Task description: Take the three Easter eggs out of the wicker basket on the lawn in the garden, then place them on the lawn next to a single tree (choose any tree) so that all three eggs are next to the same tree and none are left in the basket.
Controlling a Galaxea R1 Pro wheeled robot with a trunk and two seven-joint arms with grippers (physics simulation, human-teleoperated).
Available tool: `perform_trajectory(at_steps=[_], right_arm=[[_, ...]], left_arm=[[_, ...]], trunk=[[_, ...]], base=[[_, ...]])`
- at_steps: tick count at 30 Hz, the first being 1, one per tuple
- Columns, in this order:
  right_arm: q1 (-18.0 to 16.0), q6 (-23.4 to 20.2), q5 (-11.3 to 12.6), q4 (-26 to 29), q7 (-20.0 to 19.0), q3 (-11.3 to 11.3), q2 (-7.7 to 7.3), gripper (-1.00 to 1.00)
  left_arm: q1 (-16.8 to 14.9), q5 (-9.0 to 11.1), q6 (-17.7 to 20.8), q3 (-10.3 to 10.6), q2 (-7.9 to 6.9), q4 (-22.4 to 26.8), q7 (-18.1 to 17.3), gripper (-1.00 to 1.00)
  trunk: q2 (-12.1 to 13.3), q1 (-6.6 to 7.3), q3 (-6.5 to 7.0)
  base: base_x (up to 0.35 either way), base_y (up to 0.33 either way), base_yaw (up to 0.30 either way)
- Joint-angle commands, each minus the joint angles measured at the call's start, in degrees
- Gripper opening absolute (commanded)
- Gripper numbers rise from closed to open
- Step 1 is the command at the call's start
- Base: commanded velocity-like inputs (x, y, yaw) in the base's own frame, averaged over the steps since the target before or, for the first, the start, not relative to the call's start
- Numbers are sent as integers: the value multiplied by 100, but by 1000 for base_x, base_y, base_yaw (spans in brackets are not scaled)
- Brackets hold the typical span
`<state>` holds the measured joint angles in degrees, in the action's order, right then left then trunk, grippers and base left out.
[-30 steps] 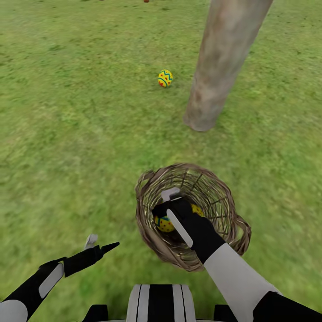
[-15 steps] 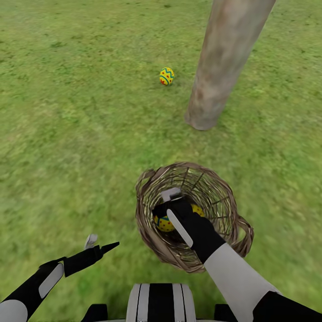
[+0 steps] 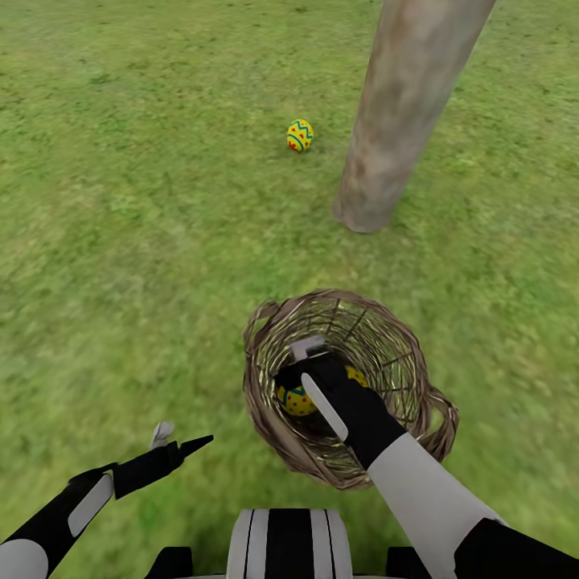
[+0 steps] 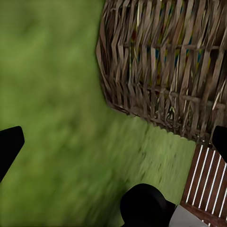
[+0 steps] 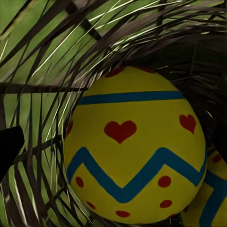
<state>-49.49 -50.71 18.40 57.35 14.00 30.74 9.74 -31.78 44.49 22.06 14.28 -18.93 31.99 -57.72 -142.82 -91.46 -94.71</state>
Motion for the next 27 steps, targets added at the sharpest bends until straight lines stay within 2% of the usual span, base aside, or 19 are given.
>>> perform_trajectory(at_steps=[1, 27], right_arm=[[-4, -12, 53, 4, 58, 11, 0, 100], [-11, -18, 32, -323, 50, -20, 26, 100]], left_arm=[[-3, 60, 53, 31, -8, 1, -2, 100], [-3, 60, 53, 31, -13, 1, -3, 100]], trunk=[[-1, 1, -3], [-1, 1, -3]], base=[[0, 0, 0], [0, 0, 0]])
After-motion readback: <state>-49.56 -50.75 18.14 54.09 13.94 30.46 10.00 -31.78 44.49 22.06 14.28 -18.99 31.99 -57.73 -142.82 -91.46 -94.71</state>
